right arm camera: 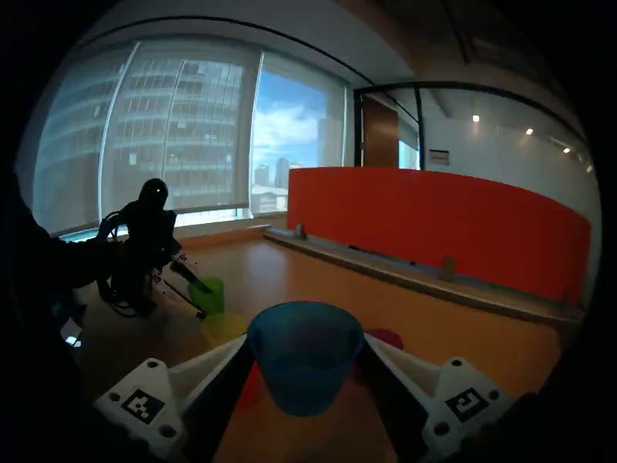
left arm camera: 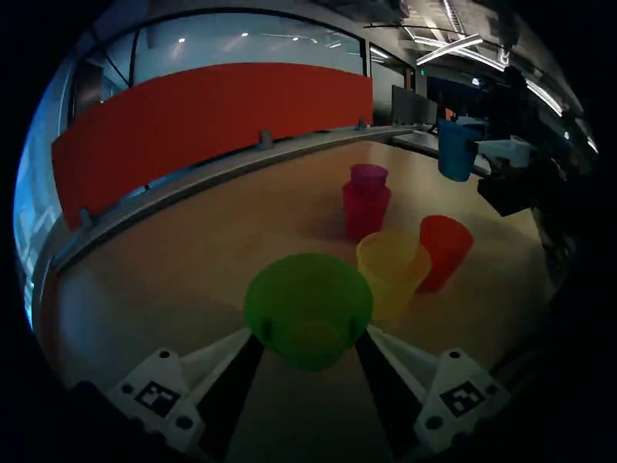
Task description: Pour water
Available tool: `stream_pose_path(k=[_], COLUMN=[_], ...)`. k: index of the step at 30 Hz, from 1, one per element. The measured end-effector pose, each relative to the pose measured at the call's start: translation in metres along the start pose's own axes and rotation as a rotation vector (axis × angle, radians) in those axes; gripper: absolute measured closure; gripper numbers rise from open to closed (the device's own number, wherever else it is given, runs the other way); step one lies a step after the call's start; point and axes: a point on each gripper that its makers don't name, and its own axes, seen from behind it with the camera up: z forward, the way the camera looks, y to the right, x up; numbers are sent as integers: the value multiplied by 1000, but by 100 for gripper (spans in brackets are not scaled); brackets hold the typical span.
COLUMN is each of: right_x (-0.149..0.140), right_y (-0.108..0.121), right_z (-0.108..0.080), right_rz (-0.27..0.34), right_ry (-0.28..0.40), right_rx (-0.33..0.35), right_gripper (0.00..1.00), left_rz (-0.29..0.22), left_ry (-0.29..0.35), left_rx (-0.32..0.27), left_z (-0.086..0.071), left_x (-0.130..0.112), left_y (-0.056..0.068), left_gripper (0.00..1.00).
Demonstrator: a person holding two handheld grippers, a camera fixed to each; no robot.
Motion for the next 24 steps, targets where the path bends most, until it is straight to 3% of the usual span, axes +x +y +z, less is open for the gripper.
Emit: stream_pose_path(k=[15,24], right_x=[11,16], right_y=[-6,-9], right_z=[-5,-7], right_rz=[-8,-7], right_ry=[23,29], right_rx=[-2,-3], right_gripper=[9,10], left_rz=[9,-11], left_ry=[224,276], left_rx=[16,12], left_z=[-33,-39], left_x=[80,91], left_y=[11,15], left_gripper=[21,21])
